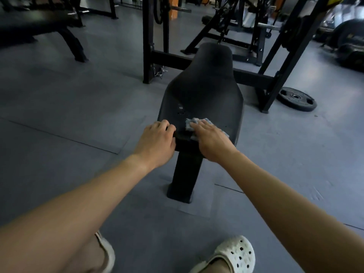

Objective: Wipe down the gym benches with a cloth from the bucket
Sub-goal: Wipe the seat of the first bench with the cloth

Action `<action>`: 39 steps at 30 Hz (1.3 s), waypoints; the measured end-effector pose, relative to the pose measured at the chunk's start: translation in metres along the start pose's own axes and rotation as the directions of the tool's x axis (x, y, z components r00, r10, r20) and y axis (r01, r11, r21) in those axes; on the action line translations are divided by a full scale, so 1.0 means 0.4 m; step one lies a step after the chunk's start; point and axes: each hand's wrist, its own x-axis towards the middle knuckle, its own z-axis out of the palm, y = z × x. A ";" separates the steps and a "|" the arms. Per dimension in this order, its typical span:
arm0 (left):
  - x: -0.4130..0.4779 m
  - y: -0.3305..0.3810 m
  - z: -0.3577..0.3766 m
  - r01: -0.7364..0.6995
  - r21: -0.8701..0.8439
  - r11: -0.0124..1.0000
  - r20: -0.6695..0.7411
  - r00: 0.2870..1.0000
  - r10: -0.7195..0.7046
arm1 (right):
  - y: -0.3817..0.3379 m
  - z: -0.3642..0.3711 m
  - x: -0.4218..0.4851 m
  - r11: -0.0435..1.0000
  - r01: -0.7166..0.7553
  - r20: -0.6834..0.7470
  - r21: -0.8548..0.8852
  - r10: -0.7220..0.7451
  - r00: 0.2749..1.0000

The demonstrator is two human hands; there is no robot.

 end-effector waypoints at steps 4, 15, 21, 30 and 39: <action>0.039 -0.038 0.026 0.048 -0.060 0.997 -0.134 0.989 -0.055 | -0.041 0.030 0.073 0.994 -0.109 -0.046 0.029 0.110 0.993; 0.192 -0.217 0.100 -0.020 -0.384 0.923 -0.142 0.989 -0.037 | -0.003 0.030 0.281 0.993 -0.081 0.051 0.089 0.076 0.996; 0.205 -0.268 0.090 -0.161 -0.448 0.880 -0.175 0.980 0.090 | -0.037 0.036 0.396 0.969 -0.241 0.075 0.051 0.237 0.969; 0.237 -0.315 0.091 -0.278 -0.488 0.827 -0.197 0.959 0.205 | -0.087 0.027 0.200 0.994 -0.069 0.015 0.086 0.068 0.998; 0.266 -0.346 0.088 -0.370 -0.495 0.786 -0.182 0.929 0.323 | -0.076 0.073 0.363 0.902 -0.414 -0.153 0.127 0.430 0.890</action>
